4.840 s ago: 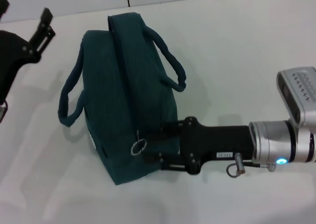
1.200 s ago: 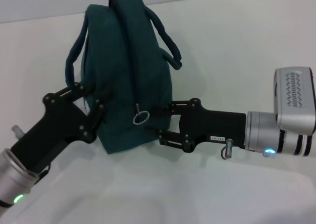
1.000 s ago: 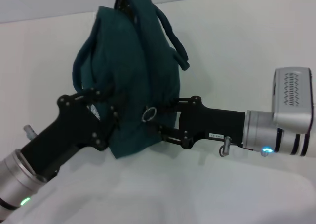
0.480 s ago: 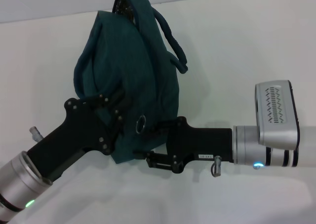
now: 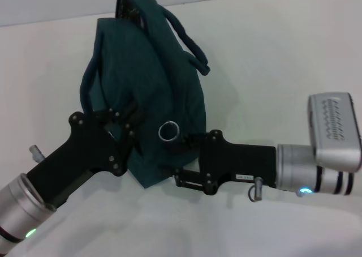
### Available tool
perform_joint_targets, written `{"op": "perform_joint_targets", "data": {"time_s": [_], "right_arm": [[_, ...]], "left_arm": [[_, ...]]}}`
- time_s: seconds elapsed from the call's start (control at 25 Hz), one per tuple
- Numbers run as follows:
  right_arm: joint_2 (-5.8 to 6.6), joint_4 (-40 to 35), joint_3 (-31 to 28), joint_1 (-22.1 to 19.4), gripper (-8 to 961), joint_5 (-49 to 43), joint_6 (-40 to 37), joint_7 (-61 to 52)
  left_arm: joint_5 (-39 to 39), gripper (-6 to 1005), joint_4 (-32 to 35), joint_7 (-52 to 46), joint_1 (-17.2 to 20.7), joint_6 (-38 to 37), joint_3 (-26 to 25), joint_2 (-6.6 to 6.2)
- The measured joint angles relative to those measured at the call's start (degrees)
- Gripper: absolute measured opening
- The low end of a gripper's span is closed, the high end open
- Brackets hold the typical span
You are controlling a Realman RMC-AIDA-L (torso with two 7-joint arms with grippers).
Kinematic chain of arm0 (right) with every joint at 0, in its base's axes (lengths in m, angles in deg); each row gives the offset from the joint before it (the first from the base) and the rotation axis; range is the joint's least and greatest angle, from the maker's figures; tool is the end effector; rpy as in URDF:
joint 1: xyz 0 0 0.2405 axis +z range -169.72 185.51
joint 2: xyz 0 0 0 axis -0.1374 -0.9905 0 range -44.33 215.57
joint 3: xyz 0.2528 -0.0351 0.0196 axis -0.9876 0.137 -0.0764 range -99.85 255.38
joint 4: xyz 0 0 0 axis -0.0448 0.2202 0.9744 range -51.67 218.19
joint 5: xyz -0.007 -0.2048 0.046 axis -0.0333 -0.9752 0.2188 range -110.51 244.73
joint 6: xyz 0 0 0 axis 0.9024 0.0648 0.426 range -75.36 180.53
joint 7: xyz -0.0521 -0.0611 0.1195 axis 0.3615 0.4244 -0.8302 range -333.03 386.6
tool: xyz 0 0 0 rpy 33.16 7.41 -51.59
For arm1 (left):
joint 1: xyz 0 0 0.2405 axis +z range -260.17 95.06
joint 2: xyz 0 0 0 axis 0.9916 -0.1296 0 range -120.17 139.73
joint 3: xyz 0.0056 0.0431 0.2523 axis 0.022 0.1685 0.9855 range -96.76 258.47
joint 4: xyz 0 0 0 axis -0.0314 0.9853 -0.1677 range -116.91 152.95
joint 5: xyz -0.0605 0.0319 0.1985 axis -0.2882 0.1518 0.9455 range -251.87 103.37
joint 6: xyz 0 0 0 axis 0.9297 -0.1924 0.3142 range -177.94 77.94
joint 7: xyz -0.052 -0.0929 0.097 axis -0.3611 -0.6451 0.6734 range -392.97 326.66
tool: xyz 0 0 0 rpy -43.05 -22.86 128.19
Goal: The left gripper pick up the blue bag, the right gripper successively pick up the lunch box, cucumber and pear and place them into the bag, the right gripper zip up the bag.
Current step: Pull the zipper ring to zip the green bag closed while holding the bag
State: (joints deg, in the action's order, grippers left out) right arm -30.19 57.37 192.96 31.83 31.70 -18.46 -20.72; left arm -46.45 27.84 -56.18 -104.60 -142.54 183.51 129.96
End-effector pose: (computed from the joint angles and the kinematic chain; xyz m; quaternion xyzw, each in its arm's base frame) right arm 0.2324 0.2762 -0.0959 -0.9260 0.1271 0.3338 0.1222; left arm -0.2484 0.2534 -0.0651 -0.8531 -0.0410 -0.4430 0.2727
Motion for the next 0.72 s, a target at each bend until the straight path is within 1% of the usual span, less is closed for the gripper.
{"op": "perform_joint_targets", "data": {"time_s": [0.24, 0.72], "right_arm": [[0.17, 0.1, -2.6, -2.4, 455, 0.1, -2.8, 2.3], [-0.18, 0.5, -2.6, -1.0, 451, 0.3, 0.5, 2.2]], "left_arm": [[-0.5, 56, -0.2, 0.7, -0.3, 1.1, -0.1, -0.11], [-0.6, 56, -0.2, 1.4, -0.5, 1.7, -0.1, -0.12]]}}
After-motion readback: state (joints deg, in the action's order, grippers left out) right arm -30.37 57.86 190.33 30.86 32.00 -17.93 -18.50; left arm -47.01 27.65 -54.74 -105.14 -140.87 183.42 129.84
